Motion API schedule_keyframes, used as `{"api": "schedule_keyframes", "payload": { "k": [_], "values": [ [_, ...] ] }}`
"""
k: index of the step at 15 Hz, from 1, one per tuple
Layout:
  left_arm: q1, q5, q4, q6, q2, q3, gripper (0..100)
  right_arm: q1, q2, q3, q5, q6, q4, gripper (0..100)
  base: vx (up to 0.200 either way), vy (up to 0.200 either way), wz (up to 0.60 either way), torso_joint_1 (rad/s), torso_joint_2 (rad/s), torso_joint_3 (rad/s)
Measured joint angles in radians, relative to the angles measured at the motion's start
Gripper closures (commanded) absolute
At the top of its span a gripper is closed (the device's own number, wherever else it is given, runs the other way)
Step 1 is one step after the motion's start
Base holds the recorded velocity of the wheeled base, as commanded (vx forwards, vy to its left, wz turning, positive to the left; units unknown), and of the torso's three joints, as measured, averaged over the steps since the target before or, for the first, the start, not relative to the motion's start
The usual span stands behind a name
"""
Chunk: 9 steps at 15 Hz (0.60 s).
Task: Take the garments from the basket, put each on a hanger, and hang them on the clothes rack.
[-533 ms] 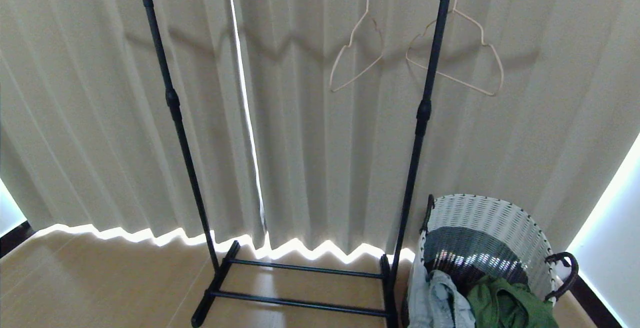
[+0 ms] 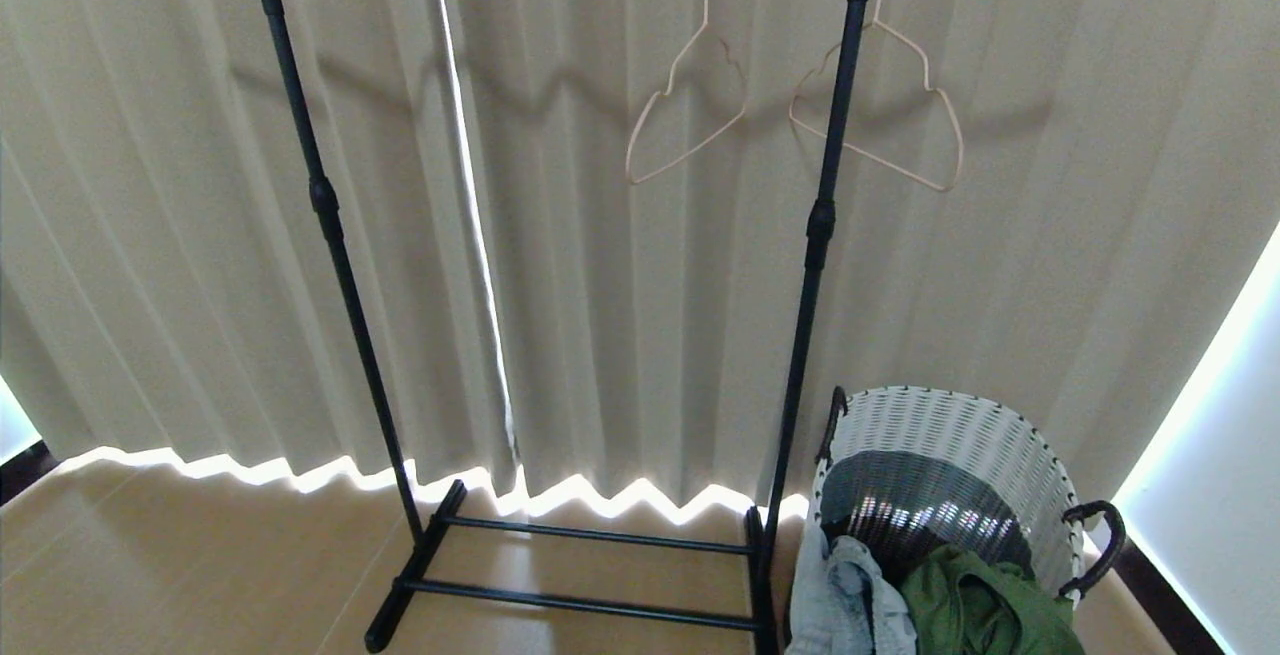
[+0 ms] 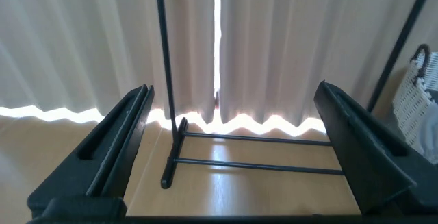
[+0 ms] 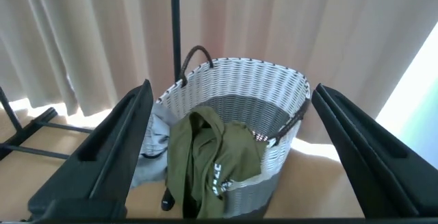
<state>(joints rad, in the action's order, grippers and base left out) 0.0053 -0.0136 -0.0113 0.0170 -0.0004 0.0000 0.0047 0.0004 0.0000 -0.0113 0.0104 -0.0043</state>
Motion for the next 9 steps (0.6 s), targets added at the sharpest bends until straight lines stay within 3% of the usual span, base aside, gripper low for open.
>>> {"api": "schedule_keyframes", "payload": {
  "k": [6, 9],
  "values": [
    [0.000, 0.009, 0.000, 0.000, 0.000, 0.000, 0, 0.001, 0.000, 0.000, 0.011, -0.005, -0.001, 0, 0.200, 0.000, 0.00, 0.000, 0.00, 0.004],
    [0.000, 0.009, 0.001, 0.000, 0.000, 0.000, 0, 0.000, 0.000, -0.001, 0.010, 0.007, -0.003, 0, 0.000, 0.000, 0.00, 0.000, 0.00, 0.000]
  ]
}}
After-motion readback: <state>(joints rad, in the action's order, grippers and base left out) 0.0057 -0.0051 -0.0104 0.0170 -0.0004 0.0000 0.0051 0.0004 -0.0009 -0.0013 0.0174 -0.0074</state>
